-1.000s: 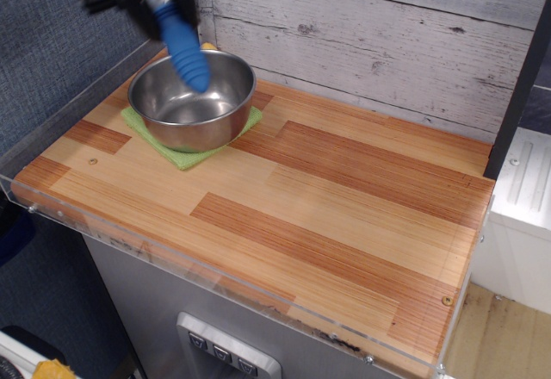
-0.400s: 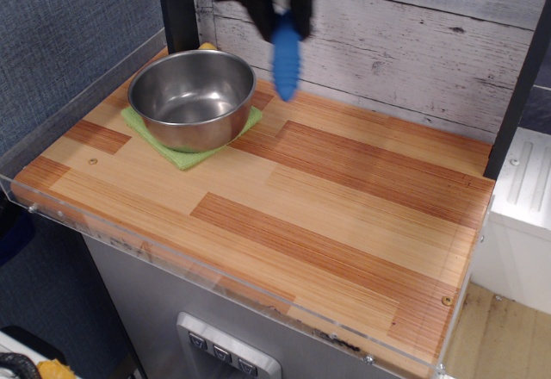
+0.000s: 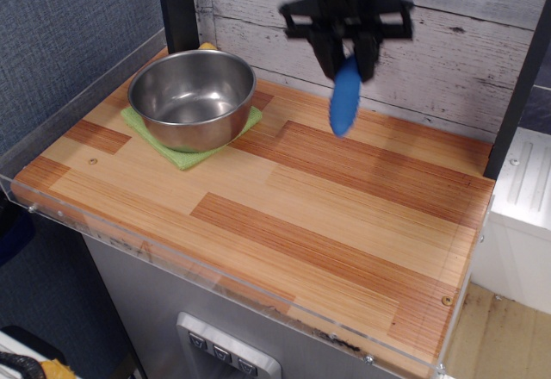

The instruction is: Place the spoon on the right side of the table

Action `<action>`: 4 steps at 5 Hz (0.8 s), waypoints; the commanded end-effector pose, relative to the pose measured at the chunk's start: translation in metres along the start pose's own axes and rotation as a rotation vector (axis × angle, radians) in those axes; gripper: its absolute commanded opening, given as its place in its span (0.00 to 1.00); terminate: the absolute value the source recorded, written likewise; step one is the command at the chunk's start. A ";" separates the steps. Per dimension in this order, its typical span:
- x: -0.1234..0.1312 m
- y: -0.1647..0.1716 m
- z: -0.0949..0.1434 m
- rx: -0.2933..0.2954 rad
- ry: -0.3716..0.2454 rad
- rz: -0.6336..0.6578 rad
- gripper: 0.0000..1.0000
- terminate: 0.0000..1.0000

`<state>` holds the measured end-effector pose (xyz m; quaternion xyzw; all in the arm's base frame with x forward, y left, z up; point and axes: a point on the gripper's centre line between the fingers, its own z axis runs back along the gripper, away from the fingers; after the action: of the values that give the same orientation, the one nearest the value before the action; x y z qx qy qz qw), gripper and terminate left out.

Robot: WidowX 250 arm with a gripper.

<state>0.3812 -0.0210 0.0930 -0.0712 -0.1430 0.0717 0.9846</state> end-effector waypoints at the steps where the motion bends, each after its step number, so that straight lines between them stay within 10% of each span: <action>1: -0.038 -0.027 -0.014 -0.018 0.029 -0.076 0.00 0.00; 4: -0.066 -0.034 -0.048 -0.022 0.127 -0.130 0.00 0.00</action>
<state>0.3477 -0.0641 0.0150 -0.0736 -0.0591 0.0093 0.9955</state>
